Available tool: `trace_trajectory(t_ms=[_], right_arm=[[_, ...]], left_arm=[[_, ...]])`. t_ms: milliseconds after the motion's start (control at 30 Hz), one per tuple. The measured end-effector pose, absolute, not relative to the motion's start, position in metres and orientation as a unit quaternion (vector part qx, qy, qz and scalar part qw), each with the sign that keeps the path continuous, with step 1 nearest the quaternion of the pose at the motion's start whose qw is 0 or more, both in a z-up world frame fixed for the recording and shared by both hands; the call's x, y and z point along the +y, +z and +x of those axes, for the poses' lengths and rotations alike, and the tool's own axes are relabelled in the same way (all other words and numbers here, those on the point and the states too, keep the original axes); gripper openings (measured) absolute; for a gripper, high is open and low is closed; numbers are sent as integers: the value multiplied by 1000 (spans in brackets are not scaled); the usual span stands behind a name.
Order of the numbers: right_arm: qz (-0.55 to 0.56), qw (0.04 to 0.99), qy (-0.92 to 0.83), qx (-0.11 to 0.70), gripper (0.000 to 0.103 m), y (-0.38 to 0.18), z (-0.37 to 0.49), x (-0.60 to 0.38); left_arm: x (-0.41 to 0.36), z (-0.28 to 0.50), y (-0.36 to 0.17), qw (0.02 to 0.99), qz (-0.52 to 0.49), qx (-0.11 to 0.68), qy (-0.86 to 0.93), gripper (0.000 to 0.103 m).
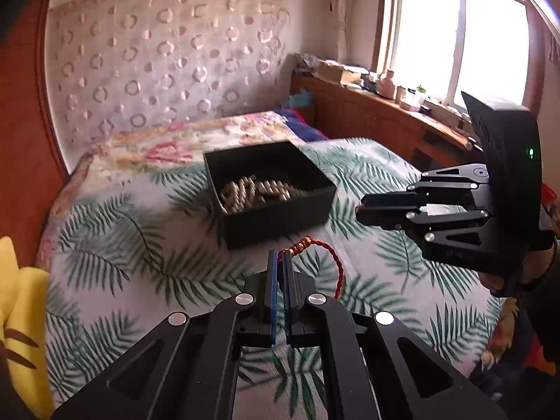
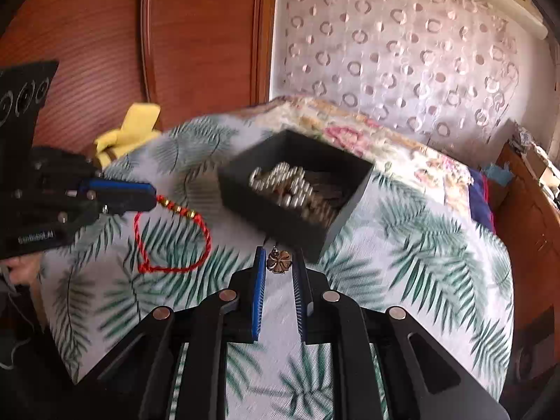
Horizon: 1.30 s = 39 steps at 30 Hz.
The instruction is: Organize jewelry
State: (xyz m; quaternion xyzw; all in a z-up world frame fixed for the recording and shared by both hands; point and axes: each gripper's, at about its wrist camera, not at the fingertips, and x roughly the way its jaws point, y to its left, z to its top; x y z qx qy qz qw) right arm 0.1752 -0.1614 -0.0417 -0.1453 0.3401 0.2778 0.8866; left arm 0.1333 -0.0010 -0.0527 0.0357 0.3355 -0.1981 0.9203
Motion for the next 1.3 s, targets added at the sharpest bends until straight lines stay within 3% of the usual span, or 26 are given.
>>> trace_trajectory(t_ms=[833,867,967,1300], right_arm=[[-126,889,251,362,18,-38,267,-134],[-126,889,249,364,19,-38,268,-135],[-117,891,247,362,34,-38,269,-138],[-100,899,244,349,35,-28,261,-158]], left_arm=[[5,197,-26,936,40,313,-157,2],[4,200,-26,935,41,314,-157,2],[2,211,-25,936,45,316,-152,2],[-9,249,-32,931,30,332,-149,2]])
